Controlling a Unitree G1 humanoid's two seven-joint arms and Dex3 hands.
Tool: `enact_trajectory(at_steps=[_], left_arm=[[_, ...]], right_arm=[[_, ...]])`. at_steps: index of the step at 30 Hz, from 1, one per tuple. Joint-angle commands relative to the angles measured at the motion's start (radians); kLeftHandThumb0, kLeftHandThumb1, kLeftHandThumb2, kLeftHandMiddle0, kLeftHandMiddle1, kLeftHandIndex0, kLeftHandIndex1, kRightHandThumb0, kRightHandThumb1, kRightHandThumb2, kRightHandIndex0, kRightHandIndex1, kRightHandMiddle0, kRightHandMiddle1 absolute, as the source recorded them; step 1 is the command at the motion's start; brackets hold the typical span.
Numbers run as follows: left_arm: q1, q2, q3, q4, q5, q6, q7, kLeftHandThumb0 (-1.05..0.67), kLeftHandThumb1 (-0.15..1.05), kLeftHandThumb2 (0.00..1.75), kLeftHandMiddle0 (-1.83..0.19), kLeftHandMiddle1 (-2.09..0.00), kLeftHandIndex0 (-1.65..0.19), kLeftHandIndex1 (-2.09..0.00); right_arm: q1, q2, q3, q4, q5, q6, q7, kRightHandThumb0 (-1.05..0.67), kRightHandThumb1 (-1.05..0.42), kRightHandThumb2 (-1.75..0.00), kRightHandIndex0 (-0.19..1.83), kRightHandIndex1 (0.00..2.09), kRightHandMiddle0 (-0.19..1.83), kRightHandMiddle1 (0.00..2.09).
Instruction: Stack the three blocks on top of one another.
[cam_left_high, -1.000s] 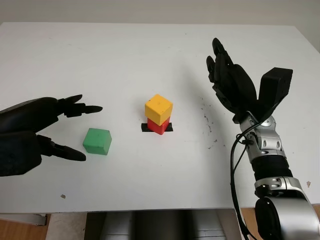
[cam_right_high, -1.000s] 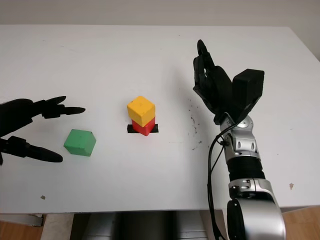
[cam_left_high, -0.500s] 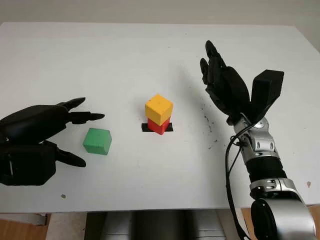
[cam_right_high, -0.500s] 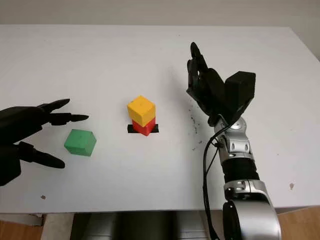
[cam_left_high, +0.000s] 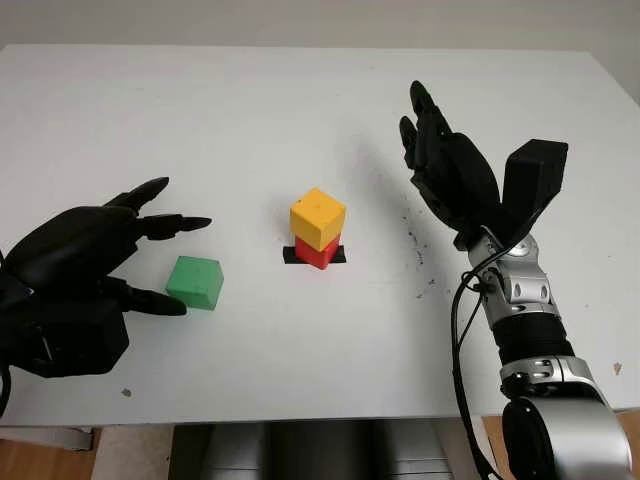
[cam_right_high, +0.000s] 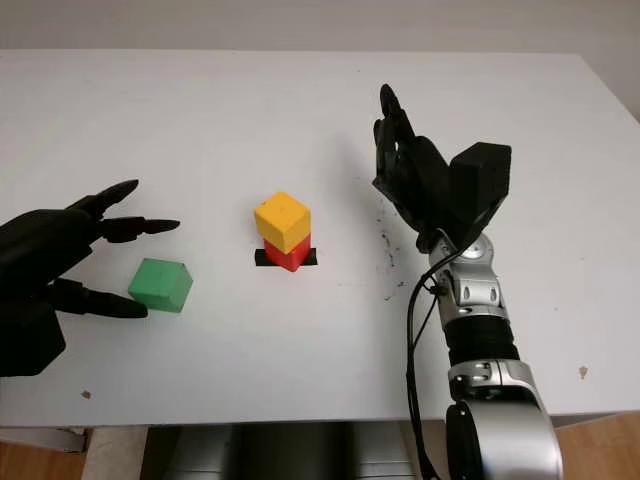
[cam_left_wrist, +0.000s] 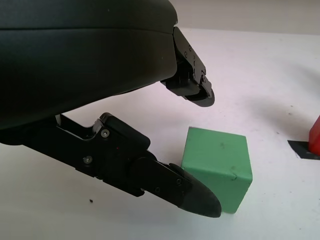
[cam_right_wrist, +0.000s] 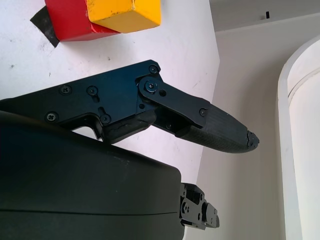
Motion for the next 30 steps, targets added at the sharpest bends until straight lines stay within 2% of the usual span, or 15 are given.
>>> enact_trajectory(at_steps=[1,10,14,21,22,23,24,26,30], left_arm=[[-0.010,-0.003,-0.009,-0.022,0.005,0.022,-0.016,-0.71,0.88,0.05,0.05,-0.05,-0.45,-0.13],[-0.014,0.004,-0.021,-0.032,0.002,0.061,-0.066,-0.77,0.86,0.05,0.06,-0.05,-0.43,-0.13],[-0.010,-0.011,-0.017,-0.005,-0.024,0.025,-0.052,-0.77,0.85,0.05,0.05,-0.06,-0.44,-0.14],[-0.005,-0.038,-0.019,0.006,-0.024,0.024,-0.019,-0.72,0.87,0.06,0.01,-0.07,-0.50,-0.20],[-0.005,-0.043,-0.018,0.009,-0.026,0.022,-0.013,-0.71,0.88,0.06,-0.01,-0.06,-0.48,-0.29],[-0.004,-0.054,-0.016,0.016,-0.033,0.012,-0.001,-0.70,0.88,0.05,-0.02,-0.06,-0.42,-0.43],[-0.004,-0.062,-0.015,0.025,-0.039,0.002,0.009,-0.67,0.90,0.06,-0.05,-0.06,-0.35,-0.67],[-0.004,-0.072,-0.014,0.052,-0.051,-0.031,0.025,-0.66,0.93,0.06,-0.08,-0.06,-0.28,-0.90],[-0.001,-0.077,-0.018,0.092,-0.065,-0.085,0.036,-0.64,0.95,0.06,-0.09,-0.06,-0.25,-0.99]], right_arm=[[0.005,-0.015,-0.008,-0.007,-0.001,-0.009,0.001,-0.72,-1.05,-0.85,-0.19,0.00,-0.19,0.00],[0.003,-0.014,-0.016,-0.024,0.001,0.016,-0.035,-0.70,-1.05,-0.83,-0.19,0.00,-0.19,0.00],[0.004,-0.018,-0.015,-0.030,0.000,0.023,-0.038,-0.69,-1.05,-0.81,-0.19,0.00,-0.19,0.00],[0.003,-0.027,-0.014,-0.022,-0.003,0.021,-0.026,-0.68,-1.05,-0.80,-0.19,0.00,-0.19,0.00],[0.003,-0.028,-0.014,-0.022,-0.004,0.021,-0.026,-0.68,-1.05,-0.79,-0.19,0.00,-0.19,0.00],[0.002,-0.027,-0.014,-0.022,-0.003,0.022,-0.027,-0.68,-1.05,-0.79,-0.19,0.00,-0.19,0.00],[0.002,-0.026,-0.015,-0.021,-0.003,0.021,-0.029,-0.68,-1.05,-0.78,-0.19,0.00,-0.19,0.00],[-0.001,-0.026,-0.015,-0.019,-0.002,0.021,-0.029,-0.68,-1.05,-0.77,-0.19,0.00,-0.19,0.00],[-0.008,-0.027,-0.022,-0.014,0.004,0.019,-0.028,-0.68,-1.05,-0.78,-0.19,0.00,-0.19,0.00]])
